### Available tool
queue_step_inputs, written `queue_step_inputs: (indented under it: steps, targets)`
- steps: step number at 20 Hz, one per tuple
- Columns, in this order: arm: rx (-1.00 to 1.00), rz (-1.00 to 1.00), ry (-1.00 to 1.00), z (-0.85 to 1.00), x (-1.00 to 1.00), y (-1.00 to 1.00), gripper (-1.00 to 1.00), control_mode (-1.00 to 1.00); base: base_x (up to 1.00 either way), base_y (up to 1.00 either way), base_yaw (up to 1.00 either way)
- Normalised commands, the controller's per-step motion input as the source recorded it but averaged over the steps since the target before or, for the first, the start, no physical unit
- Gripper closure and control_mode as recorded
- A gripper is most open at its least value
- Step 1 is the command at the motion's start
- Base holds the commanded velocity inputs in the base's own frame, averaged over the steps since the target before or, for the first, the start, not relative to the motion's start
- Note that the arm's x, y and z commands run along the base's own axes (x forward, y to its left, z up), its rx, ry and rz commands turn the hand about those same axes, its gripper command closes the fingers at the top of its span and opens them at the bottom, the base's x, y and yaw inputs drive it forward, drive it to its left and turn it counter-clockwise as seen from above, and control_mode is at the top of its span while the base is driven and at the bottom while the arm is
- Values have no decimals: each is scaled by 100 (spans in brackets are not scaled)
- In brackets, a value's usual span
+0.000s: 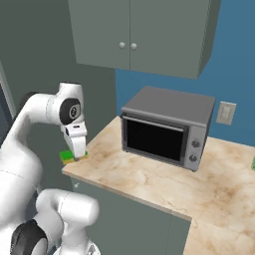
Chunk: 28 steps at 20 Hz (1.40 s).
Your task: Place the sponge inside the microwave to prepare for sanitizing.
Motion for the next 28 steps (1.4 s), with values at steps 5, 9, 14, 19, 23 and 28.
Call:
queue_step_inputs:
  steps: [5,9,14,19,23,28]
  targets:
    - [-1,-2,-6,31,-83,-9,100,-100,0,0,0]
    - [-9,0,-5,21,-51,0,100,-100,0,0,0]
    - [-5,0,-1,4,-20,0,100,-100,0,0,0]
    - [3,0,-1,1,-6,0,100,-100,0,0,0]
    - [0,0,0,0,0,0,100,-100,0,0,0]
    - [0,0,0,0,0,0,100,-100,0,0,0]
